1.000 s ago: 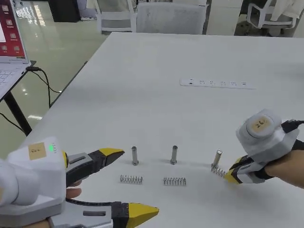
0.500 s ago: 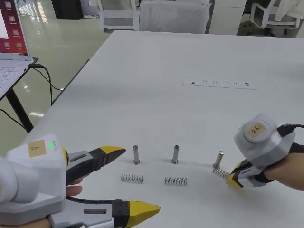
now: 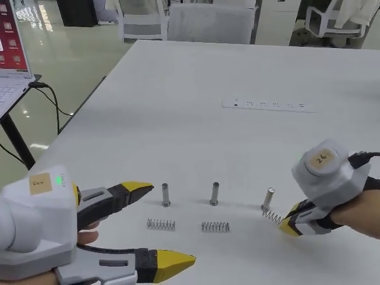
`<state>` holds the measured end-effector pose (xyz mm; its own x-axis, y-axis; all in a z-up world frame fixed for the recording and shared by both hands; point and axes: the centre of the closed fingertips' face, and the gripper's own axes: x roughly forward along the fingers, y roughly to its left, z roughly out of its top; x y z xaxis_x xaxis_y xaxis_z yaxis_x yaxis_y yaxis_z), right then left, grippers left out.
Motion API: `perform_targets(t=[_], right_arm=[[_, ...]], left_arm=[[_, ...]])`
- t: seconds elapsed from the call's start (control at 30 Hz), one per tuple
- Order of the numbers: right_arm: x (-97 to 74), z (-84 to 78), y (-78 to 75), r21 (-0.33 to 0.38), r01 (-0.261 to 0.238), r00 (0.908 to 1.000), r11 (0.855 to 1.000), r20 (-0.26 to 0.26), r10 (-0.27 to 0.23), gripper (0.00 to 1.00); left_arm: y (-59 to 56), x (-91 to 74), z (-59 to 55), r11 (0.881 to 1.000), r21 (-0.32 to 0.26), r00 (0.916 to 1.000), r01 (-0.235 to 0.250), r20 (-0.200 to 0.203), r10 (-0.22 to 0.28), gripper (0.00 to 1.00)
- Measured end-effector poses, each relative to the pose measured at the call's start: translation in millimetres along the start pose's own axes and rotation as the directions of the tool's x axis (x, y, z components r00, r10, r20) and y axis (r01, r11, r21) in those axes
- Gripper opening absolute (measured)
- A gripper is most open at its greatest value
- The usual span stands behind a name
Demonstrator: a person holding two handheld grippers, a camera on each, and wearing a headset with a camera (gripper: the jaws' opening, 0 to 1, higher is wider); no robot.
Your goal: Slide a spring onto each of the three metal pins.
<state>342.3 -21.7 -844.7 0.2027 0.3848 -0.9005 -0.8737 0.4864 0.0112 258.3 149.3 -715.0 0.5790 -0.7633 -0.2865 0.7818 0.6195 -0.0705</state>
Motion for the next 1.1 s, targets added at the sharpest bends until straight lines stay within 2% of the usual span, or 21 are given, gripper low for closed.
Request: perform_targets(t=[0.17,0.33,0.47,0.6,0.8,0.93,1.1], right_arm=[[-12.3,4.3,7.6,0.001,-0.022,0.9997,1.000,0.010,0.022,0.07],[-24.1,13.6,11.2,0.001,-0.032,0.9991,0.999,0.027,0.032,0.07],[-32.4,22.7,17.2,-0.016,-0.046,0.9982,0.999,0.037,0.047,0.07],[-37.5,31.2,23.7,-0.045,-0.051,0.9980,0.998,0.035,0.053,0.07],[-42.5,42.1,32.9,-0.091,-0.067,0.9970,0.994,0.031,0.070,0.07],[-45.4,47.8,38.2,-0.117,-0.074,0.9967,0.990,0.025,0.077,0.07],[-49.2,52.8,48.0,-0.166,-0.092,0.9954,0.982,0.011,0.095,0.07]], left_arm=[[-5.3,5.8,9.6,0.999,0.029,0.9995,0.030,-0.008,-0.030,0.72],[-12.2,14.0,22.1,0.993,0.070,0.9954,0.094,-0.023,-0.093,0.70],[-14.9,20.6,26.7,0.987,0.097,0.9910,0.130,-0.044,-0.126,0.66],[-16.3,30.1,30.3,0.982,0.107,0.9878,0.153,-0.045,-0.149,0.65],[-17.1,52.8,25.5,0.976,0.099,0.9803,0.193,-0.061,-0.188,0.64],[-17.4,66.4,18.2,0.973,0.088,0.9752,0.215,-0.074,-0.208,0.60],[-16.7,75.6,7.0,0.971,0.075,0.9721,0.225,-0.085,-0.219,0.55]])
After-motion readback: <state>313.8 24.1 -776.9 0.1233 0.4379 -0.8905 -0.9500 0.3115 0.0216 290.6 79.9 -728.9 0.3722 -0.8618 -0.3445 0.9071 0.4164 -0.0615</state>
